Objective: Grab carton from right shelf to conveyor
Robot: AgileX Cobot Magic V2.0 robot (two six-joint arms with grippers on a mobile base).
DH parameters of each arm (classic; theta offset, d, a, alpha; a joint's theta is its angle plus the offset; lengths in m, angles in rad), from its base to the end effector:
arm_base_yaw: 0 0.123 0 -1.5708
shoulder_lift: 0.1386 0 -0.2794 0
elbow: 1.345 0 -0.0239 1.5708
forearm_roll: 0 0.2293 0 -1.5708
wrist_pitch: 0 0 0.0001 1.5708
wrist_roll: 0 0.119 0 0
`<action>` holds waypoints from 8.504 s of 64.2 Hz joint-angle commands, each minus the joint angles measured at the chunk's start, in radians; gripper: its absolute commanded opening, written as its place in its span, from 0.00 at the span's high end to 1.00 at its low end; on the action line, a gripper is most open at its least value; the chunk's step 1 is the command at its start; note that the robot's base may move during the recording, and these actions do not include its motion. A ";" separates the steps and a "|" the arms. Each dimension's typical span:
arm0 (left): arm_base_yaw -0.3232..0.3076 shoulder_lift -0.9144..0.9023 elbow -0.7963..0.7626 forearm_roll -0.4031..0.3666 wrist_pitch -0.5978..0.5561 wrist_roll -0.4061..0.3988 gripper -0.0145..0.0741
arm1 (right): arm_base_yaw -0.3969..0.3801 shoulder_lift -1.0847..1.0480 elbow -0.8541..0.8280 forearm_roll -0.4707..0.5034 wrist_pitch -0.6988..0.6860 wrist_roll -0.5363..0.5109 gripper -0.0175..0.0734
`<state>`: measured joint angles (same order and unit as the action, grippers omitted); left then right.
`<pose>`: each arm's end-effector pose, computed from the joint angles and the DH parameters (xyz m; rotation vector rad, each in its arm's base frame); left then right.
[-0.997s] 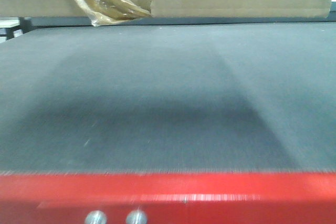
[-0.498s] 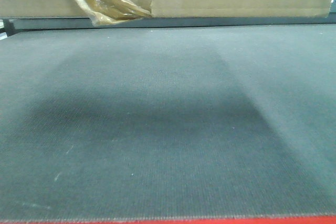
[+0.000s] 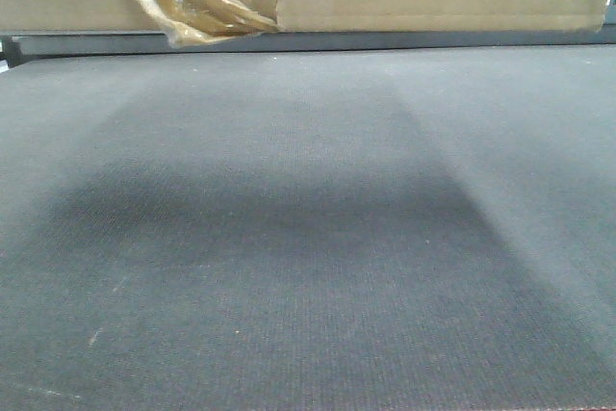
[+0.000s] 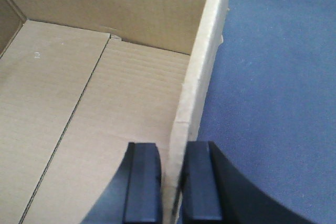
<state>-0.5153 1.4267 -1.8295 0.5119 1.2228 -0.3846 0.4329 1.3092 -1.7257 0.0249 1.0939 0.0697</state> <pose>0.2630 -0.0859 0.4644 0.0978 2.1694 0.1381 0.2293 0.1089 0.4656 -0.3938 2.1423 0.3189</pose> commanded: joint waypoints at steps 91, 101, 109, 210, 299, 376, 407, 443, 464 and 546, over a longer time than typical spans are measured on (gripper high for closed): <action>0.174 0.271 0.003 -0.142 -0.076 0.044 0.85 | -0.037 0.365 -0.006 -0.010 -0.186 -0.023 0.88; 0.174 0.310 0.003 -0.135 -0.126 0.044 0.85 | -0.041 0.415 -0.006 -0.010 -0.217 -0.023 0.88; 0.174 0.332 0.003 -0.116 -0.143 0.044 0.73 | -0.041 0.417 -0.006 -0.010 -0.221 -0.023 0.84; 0.451 -0.747 1.279 -0.223 -0.808 0.029 0.86 | -0.309 -0.607 1.145 -0.037 -0.694 -0.023 0.89; 0.451 -1.233 1.377 -0.201 -0.852 0.042 0.86 | -0.309 -1.144 1.263 -0.039 -0.810 -0.061 0.89; 0.608 -1.427 1.830 -0.589 -1.249 0.513 0.86 | -0.309 -1.144 1.263 -0.039 -0.814 -0.061 0.89; 0.608 -1.427 1.830 -0.589 -1.249 0.513 0.86 | -0.309 -1.144 1.263 -0.039 -0.814 -0.061 0.89; 0.608 -1.427 1.830 -0.589 -1.249 0.513 0.86 | -0.439 -1.149 1.443 0.053 -0.929 -0.061 0.89; 0.608 -1.427 1.830 -0.589 -1.249 0.513 0.86 | -0.449 -1.299 1.687 0.053 -1.050 -0.103 0.89; 0.608 -1.427 1.830 -0.589 -1.249 0.513 0.86 | -0.449 -1.309 1.726 0.048 -1.086 -0.105 0.89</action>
<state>0.0981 0.0054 0.0015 -0.0716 -0.0055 0.1243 -0.0090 0.0049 -0.0003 0.0760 0.0379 -0.0294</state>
